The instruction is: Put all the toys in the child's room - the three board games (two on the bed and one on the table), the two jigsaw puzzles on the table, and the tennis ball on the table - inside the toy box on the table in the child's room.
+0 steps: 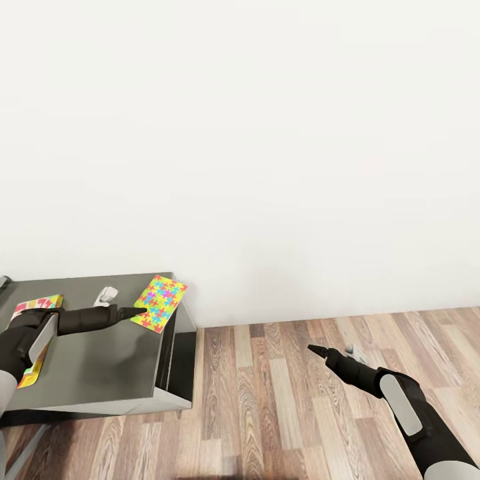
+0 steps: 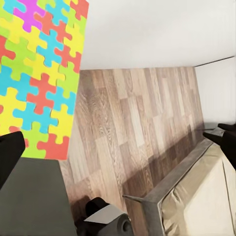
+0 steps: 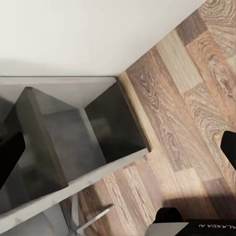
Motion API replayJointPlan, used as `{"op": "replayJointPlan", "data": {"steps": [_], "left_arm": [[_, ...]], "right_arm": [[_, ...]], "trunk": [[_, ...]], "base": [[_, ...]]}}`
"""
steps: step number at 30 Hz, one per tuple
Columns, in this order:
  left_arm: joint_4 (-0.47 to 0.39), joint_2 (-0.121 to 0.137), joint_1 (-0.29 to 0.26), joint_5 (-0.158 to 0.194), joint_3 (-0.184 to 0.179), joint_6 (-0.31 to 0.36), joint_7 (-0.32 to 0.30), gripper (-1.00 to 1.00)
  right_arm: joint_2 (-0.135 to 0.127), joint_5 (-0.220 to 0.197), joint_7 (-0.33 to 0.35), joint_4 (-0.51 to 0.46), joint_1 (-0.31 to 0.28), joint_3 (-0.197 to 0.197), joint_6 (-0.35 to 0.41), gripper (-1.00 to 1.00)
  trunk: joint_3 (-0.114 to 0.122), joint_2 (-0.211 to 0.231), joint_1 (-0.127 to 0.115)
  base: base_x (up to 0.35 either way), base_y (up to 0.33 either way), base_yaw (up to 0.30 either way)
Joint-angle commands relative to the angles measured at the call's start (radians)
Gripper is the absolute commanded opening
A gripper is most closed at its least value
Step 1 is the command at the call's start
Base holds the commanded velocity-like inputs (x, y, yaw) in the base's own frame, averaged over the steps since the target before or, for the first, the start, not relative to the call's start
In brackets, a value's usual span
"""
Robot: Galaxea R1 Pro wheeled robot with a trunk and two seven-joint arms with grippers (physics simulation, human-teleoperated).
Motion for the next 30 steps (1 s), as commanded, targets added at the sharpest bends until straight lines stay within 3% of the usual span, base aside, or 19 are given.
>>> {"op": "replayJointPlan", "data": {"steps": [1,30], "left_arm": [[0.0,-0.001,-0.001,0.005,-0.002,0.008,-0.003,1.0],[0.0,-0.011,0.003,0.002,-0.005,0.008,-0.007,1.0]], "right_arm": [[0.0,0.0,0.003,0.0,-0.001,-0.002,0.006,1.0],[0.0,-0.014,0.015,-0.005,0.0,-0.001,-0.002,1.0]], "trunk": [[-0.002,-0.002,0.001],[0.011,-0.002,0.001]], "base": [[0.0,0.0,0.0],[0.0,0.0,0.03]]}}
